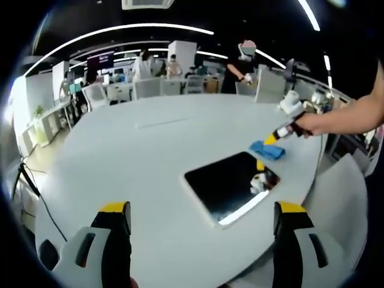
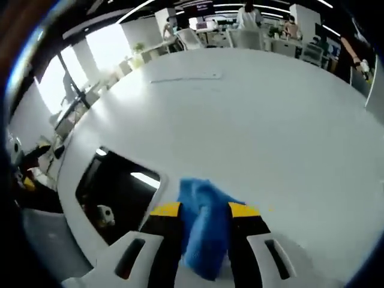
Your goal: Wipe the mirror surface with the cleaning cloth until all visible marks leave the cleaned area.
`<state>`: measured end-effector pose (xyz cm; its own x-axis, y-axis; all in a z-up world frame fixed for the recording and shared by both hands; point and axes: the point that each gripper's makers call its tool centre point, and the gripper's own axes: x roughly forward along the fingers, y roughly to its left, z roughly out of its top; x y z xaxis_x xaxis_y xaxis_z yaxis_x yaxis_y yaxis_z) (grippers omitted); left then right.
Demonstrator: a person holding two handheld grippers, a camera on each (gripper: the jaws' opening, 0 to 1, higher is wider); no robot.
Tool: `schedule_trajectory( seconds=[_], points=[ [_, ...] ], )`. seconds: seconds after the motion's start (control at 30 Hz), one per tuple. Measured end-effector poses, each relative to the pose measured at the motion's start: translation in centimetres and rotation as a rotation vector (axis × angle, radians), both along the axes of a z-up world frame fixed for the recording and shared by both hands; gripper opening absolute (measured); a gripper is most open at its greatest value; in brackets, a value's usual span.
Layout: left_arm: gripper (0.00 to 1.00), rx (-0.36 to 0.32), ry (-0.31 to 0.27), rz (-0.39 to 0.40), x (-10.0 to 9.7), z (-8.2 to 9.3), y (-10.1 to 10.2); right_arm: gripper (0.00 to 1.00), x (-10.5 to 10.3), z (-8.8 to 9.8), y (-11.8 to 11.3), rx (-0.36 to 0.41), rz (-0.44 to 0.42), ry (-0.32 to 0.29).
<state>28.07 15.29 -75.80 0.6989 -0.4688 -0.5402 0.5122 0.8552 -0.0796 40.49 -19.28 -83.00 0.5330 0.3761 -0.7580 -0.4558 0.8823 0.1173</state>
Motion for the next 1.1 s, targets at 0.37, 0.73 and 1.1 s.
schedule_trajectory(
  seconds=[0.37, 0.73, 1.1],
  points=[
    [1.0, -0.046, -0.011, 0.014, -0.7, -1.4, 0.5, 0.89, -5.9, 2.9, 0.1, 0.158, 0.062, -0.198],
    [1.0, -0.056, -0.053, -0.066, 0.9, -2.2, 3.1, 1.0, -10.0, 2.4, -3.2, 0.035, -0.011, -0.263],
    [1.0, -0.033, -0.066, 0.006, -1.4, -1.0, 3.2, 1.0, -11.4, 1.2, -1.2, 0.056, 0.044, -0.22]
  ],
)
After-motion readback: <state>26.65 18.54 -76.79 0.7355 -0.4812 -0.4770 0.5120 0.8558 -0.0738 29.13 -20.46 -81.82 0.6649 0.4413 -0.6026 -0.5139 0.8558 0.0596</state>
